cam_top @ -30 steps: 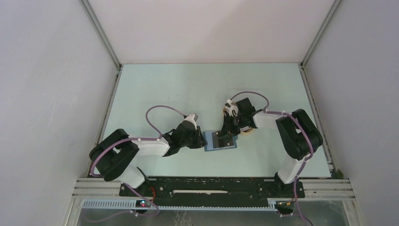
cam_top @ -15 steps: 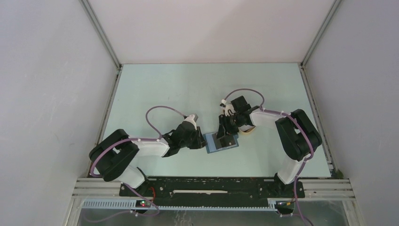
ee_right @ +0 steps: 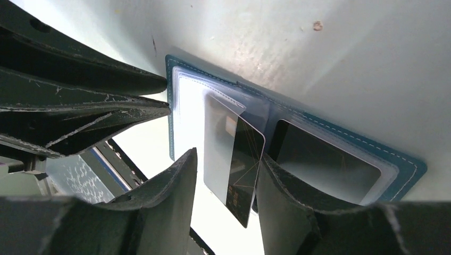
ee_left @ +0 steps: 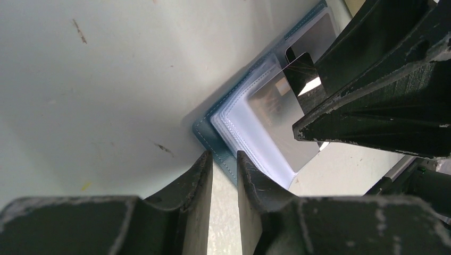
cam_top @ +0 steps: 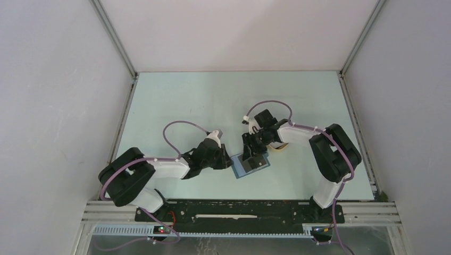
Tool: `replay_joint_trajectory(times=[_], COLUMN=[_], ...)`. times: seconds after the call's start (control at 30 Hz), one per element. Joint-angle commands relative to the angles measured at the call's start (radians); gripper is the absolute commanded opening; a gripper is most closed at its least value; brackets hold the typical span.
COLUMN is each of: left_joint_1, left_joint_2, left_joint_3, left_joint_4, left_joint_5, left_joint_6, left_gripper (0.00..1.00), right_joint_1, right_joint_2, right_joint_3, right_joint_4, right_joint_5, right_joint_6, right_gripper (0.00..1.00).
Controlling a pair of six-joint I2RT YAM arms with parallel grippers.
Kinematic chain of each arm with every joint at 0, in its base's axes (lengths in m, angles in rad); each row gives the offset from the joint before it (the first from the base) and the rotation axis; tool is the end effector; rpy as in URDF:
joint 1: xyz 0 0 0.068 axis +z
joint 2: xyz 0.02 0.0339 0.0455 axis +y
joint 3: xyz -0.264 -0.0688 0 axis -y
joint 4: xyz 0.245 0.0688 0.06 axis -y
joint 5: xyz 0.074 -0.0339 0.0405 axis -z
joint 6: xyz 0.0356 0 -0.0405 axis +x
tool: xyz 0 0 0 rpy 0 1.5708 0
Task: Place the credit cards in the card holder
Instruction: Insert the credit card into the card holder.
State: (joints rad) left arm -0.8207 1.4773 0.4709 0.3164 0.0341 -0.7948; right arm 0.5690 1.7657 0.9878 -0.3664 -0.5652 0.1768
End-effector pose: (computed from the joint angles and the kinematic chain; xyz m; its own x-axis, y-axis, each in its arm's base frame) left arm 0.1775 -0.1922 0.1317 -0.8386 -0.1463 -0.5247 0.2150 0.7961 -0.5657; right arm 0.2684 0.1943 0.1486 -0.8679 -0.3788 -0.3215 -0.4968 0.6691 0.5528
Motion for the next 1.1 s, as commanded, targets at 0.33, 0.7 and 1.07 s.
replay_joint_trajectory(times=[0.33,0.7,1.07], left_joint_1=[-0.006,-0.054,-0.074], left_joint_2=[-0.144,-0.141,-0.083], left_joint_3=[-0.132,-0.153,-0.131], left_joint_4=[0.157,0.216,0.198], left_joint_5=[0.009,0.036,0.007], left_joint_6=[0.001,-0.011,-0.048], left_gripper=[0.28,0.29,0.27], right_joint_1=[0.029,-0.01,-0.029], right_joint_2=[0.013,0.063,0.053], right_joint_3=[0.088,0.147,0.158], right_joint_4=[-0.114,-0.229,-0.278], right_joint_5=[0.011,-0.083,-0.107], right_joint_6=[-0.133,-0.279,-0.376], right_gripper=[0.56,0.67,0.71])
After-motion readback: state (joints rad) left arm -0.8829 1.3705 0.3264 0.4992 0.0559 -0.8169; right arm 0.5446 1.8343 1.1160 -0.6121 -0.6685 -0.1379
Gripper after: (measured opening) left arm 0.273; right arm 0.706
